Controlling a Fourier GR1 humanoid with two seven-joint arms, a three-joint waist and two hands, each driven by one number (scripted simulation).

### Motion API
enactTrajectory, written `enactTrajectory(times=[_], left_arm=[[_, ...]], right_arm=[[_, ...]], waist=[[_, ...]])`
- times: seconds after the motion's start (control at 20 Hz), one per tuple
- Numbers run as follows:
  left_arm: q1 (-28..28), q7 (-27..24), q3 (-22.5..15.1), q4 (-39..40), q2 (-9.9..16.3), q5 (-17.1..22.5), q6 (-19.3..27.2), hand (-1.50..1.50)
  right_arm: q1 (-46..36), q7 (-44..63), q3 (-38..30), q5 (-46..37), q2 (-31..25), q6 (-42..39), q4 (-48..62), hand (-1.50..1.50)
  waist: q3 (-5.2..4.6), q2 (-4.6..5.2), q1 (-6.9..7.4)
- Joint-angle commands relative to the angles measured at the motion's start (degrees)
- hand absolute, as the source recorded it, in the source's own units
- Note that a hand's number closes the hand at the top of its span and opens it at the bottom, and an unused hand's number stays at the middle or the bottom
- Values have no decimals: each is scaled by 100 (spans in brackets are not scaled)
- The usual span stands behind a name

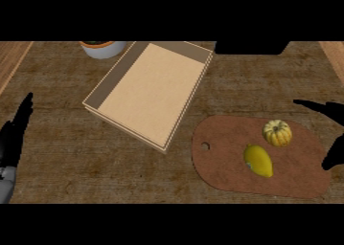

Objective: Pick the squash from the cutting board and place it in the cardboard box

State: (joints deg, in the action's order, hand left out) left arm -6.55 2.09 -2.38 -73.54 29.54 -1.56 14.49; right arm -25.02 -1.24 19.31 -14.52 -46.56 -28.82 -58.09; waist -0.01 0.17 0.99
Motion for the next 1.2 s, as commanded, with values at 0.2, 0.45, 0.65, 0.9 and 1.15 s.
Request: enactTrajectory(times=[0.2, 0.45, 0.65, 0.9, 1.15], left_arm=[[126, 250, 296, -345, -47, -65, -281, 0], [74, -133, 443, 97, -326, -431, -210, 0], [163, 135, 534, -258, -349, -484, -367, 0], [341, 146, 575, -440, -521, -547, -444, 0], [153, 321, 645, -428, -582, -781, -447, 0]], right_arm=[[-458, 179, -2, -911, 738, -211, 646, -150], [-187, 107, -325, -1201, 748, -470, 244, -150], [-167, 84, -764, -1171, 712, -705, 73, -150], [-124, -174, -898, -1267, 868, -984, -37, -150], [-163, 276, -1134, -1231, 1299, -1147, -563, -150]], waist=[[3, -12, -37], [0, -19, -95], [0, -24, -97], [0, -25, -88], [1, -21, -81]])
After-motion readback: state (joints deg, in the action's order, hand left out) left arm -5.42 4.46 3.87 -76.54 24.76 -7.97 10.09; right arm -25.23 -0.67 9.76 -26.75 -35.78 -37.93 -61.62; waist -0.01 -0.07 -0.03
